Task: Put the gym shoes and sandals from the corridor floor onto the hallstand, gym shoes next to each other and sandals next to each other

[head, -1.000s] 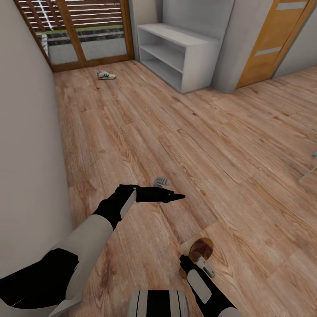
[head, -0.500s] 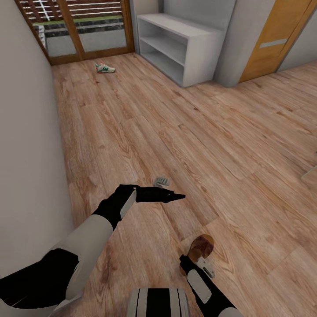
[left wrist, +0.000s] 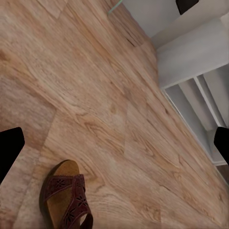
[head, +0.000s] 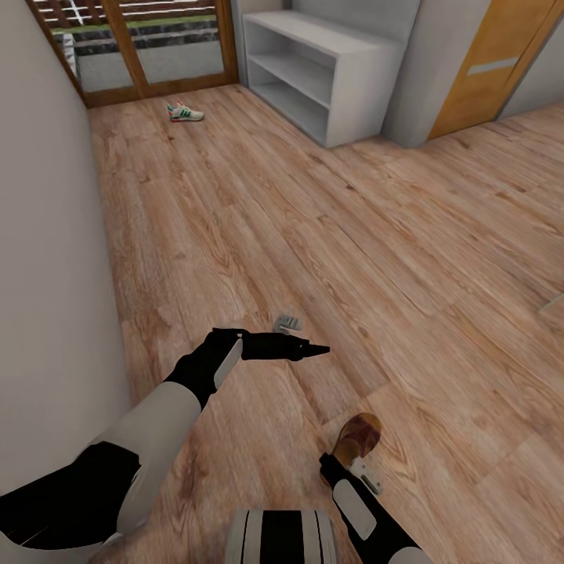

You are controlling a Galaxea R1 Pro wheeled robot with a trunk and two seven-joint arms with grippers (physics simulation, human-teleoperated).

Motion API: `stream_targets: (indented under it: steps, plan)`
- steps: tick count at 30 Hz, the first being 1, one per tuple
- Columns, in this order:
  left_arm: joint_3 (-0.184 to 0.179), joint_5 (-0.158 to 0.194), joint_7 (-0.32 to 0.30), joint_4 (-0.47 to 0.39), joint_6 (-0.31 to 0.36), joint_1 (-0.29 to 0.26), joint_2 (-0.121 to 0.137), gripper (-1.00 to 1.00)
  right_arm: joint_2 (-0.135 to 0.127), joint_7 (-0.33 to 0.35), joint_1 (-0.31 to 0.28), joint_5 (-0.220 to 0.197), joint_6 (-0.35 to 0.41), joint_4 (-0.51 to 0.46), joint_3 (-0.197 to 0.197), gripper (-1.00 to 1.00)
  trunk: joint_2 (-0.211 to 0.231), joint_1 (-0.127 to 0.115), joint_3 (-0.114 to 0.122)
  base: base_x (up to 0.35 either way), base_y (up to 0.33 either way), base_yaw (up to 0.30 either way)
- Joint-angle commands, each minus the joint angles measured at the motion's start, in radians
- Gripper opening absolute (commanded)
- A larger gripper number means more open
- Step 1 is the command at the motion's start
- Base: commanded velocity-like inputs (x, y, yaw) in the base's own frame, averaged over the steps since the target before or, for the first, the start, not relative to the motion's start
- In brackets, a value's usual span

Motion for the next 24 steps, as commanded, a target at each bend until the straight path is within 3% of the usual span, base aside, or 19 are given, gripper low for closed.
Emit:
stream_targets:
  steps: [1, 24]
  plan:
    - [-0.001, 0.006, 0.000, 0.000, 0.009, 0.000, 0.000, 1.00, 0.000, -0.005, 0.000, -0.007, -0.004, -0.001, 0.003, 1.00, 0.000, 0.000, -0.001, 0.000, 0.000, 0.054]
    - [-0.001, 0.006, 0.000, 0.001, 0.009, 0.000, 0.000, 1.00, 0.000, -0.006, 0.000, -0.006, -0.001, -0.001, 0.004, 1.00, 0.000, 0.000, -0.005, 0.000, 0.000, 0.021]
